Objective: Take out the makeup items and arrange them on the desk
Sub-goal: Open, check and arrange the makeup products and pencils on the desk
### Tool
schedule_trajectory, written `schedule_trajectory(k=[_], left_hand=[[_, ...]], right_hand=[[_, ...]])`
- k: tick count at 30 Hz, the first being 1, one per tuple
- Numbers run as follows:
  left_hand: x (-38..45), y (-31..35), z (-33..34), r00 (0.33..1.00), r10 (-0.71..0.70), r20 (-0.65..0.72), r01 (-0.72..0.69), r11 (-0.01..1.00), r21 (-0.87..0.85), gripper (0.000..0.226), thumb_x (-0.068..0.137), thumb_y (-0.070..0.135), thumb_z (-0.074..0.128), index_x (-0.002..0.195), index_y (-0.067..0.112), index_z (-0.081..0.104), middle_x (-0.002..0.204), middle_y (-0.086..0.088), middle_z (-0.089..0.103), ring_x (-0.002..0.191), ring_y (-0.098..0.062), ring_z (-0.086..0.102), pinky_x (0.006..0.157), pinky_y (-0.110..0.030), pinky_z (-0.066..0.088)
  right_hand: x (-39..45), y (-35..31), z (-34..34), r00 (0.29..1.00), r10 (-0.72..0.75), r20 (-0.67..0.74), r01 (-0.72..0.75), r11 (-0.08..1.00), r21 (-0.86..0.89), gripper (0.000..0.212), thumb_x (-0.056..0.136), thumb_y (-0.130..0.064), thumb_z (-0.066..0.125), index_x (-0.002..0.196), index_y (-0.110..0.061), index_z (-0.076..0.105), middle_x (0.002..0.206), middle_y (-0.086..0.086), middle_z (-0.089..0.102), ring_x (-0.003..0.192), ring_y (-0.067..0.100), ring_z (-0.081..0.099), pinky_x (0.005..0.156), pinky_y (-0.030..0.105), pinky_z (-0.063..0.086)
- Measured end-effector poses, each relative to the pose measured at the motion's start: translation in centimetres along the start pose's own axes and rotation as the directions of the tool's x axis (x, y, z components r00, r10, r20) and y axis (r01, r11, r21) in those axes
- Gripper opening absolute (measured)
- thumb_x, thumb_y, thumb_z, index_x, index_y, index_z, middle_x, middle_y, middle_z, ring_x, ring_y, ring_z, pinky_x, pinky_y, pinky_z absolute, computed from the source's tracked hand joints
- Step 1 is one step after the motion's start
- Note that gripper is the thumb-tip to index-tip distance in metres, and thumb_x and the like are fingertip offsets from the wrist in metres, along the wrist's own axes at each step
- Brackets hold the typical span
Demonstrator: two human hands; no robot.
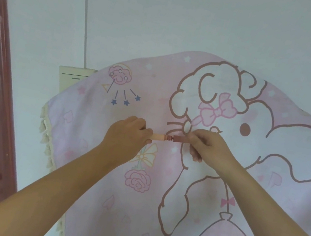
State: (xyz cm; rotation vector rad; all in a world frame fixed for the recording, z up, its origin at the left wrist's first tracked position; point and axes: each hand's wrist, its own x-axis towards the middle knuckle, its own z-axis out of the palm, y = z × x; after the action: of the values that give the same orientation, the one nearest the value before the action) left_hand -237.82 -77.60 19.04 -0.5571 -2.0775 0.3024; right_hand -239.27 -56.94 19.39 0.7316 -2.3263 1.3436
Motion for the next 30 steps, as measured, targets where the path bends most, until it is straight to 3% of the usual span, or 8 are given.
schedule_trajectory(k=[2,5,10,13,16,21,27,30], left_hand=[[-0.2,-0.1,0.1,1.000,-0.007,0.001,0.007,1.000,-0.006,0.028,0.046,0.029,0.090,0.058,0.014,0.068,0.048,0.002,0.053,0.039,-0.013,0.048,0.035,-0.011,0.033],[-0.5,-0.1,0.2,1.000,-0.006,-0.004,0.006,1.000,-0.011,0.028,0.046,0.028,0.089,0.058,0.014,0.068,0.048,0.002,0.052,0.039,-0.012,0.048,0.034,-0.011,0.033],[-2.0,0.2,0.4,0.997,-0.025,0.071,0.032,0.994,-0.102,0.023,0.053,0.024,0.088,0.056,0.014,0.067,0.048,0.002,0.052,0.039,-0.013,0.050,0.036,-0.010,0.024],[-5.1,1.4,1.3,0.978,-0.097,0.187,0.138,0.966,-0.218,0.017,0.081,0.027,0.067,0.075,0.011,0.069,0.062,0.004,0.052,0.061,-0.020,0.056,0.045,-0.012,0.017],[-9.9,3.5,3.3,0.864,-0.130,0.487,0.295,0.914,-0.279,0.027,0.093,0.035,0.047,0.099,0.015,0.064,0.065,0.011,0.034,0.075,-0.013,0.041,0.054,-0.019,0.027],[-19.2,8.8,6.7,0.579,-0.061,0.813,0.465,0.843,-0.268,0.031,0.094,0.037,0.043,0.096,0.013,0.063,0.063,0.011,0.032,0.074,-0.012,0.042,0.061,-0.021,0.031],[-28.1,13.9,9.2,0.322,0.025,0.947,0.603,0.765,-0.225,0.030,0.096,0.035,0.040,0.079,0.015,0.056,0.066,0.000,0.046,0.076,-0.023,0.058,0.062,-0.025,0.036],[-30.7,16.1,9.9,0.209,0.011,0.978,0.683,0.714,-0.154,0.034,0.097,0.031,0.038,0.081,0.008,0.058,0.071,-0.008,0.055,0.083,-0.027,0.058,0.070,-0.028,0.035]], right_hand=[[0.0,0.2,0.0,0.999,-0.042,-0.007,0.043,0.992,0.116,0.012,0.091,-0.007,0.050,0.090,-0.016,0.058,0.067,-0.004,0.059,0.051,-0.003,0.056,0.050,0.008,0.044],[0.1,0.3,0.2,1.000,-0.003,0.020,-0.001,0.972,0.237,0.019,0.089,-0.011,0.053,0.107,-0.017,0.053,0.079,-0.003,0.062,0.059,0.003,0.061,0.052,0.012,0.049],[-0.6,1.2,1.6,0.996,0.037,0.085,-0.056,0.969,0.240,0.017,0.093,-0.013,0.048,0.084,-0.014,0.062,0.056,-0.001,0.056,0.041,0.004,0.050,0.044,0.016,0.042],[-2.3,3.0,3.5,0.977,0.100,0.187,-0.149,0.950,0.275,0.022,0.092,-0.008,0.048,0.076,-0.014,0.061,0.052,-0.003,0.055,0.039,0.004,0.048,0.043,0.015,0.041],[-5.2,6.3,6.8,0.914,0.227,0.336,-0.320,0.912,0.255,0.024,0.093,-0.007,0.047,0.074,-0.013,0.061,0.043,-0.007,0.054,0.038,0.006,0.047,0.041,0.016,0.038],[-11.6,12.4,13.3,0.729,0.437,0.526,-0.554,0.829,0.080,0.016,0.092,-0.006,0.048,0.080,-0.004,0.058,0.048,-0.001,0.053,0.036,0.005,0.045,0.042,0.017,0.038],[-18.0,17.4,18.5,0.411,0.627,0.661,-0.738,0.655,-0.163,0.020,0.095,-0.018,0.045,0.077,-0.016,0.054,0.069,0.005,0.056,0.053,0.013,0.050,0.048,0.017,0.044],[-20.2,19.8,20.3,0.350,0.708,0.613,-0.763,0.595,-0.251,0.014,0.095,-0.021,0.045,0.091,-0.012,0.055,0.072,0.002,0.056,0.056,0.013,0.053,0.051,0.018,0.046]])
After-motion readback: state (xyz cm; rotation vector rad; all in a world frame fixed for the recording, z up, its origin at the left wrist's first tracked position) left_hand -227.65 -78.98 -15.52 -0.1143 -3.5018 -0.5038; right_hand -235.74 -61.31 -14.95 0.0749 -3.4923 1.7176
